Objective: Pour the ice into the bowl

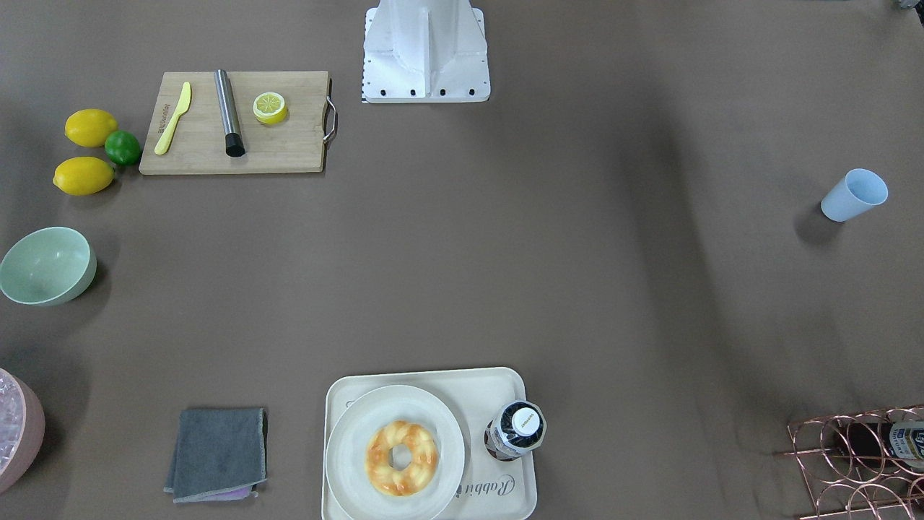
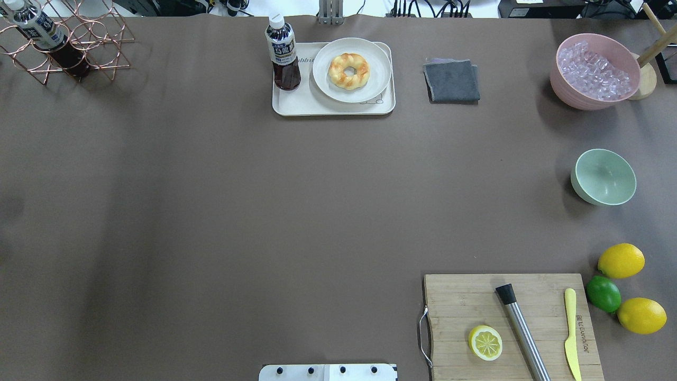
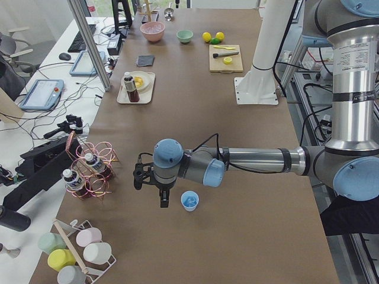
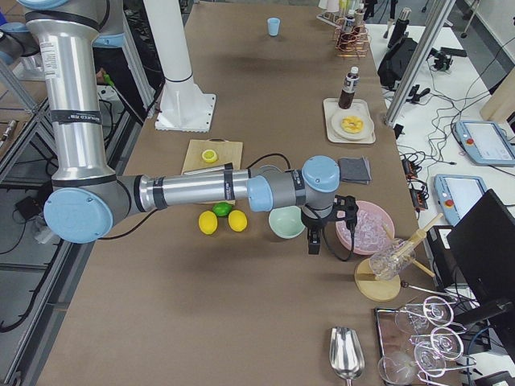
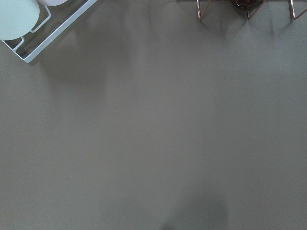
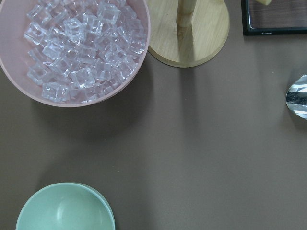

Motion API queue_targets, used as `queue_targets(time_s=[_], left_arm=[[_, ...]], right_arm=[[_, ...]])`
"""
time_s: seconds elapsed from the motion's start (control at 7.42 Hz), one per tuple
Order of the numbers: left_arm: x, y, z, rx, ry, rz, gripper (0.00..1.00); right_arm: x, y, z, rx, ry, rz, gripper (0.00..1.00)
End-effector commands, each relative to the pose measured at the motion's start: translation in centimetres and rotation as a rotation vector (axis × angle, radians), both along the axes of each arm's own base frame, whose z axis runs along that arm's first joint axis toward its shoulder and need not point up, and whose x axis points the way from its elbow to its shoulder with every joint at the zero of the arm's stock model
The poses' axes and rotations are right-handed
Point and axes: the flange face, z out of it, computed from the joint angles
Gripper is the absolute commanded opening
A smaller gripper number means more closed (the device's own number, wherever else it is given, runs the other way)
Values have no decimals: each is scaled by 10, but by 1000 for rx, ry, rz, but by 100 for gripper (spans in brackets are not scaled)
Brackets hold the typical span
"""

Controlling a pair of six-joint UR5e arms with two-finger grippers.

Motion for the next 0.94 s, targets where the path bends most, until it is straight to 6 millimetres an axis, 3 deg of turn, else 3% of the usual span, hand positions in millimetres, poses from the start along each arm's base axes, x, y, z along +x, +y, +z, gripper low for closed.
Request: queue_targets(time_s=[0.0, 0.4, 0.54, 0.81], left_arm=[[31, -7, -18, -150, 26, -110, 97], [20, -13, -36, -136, -135, -267, 98], [32, -18, -42, -204, -142, -360, 97], [79, -19, -69, -285, -162, -534, 96]], right_arm=[[-31, -3, 0, -24, 3, -20, 99], [-76, -16, -16, 20, 41, -95, 99], [-91, -18, -18, 39, 63, -116, 99], [-114, -17, -21, 74, 71, -152, 99]])
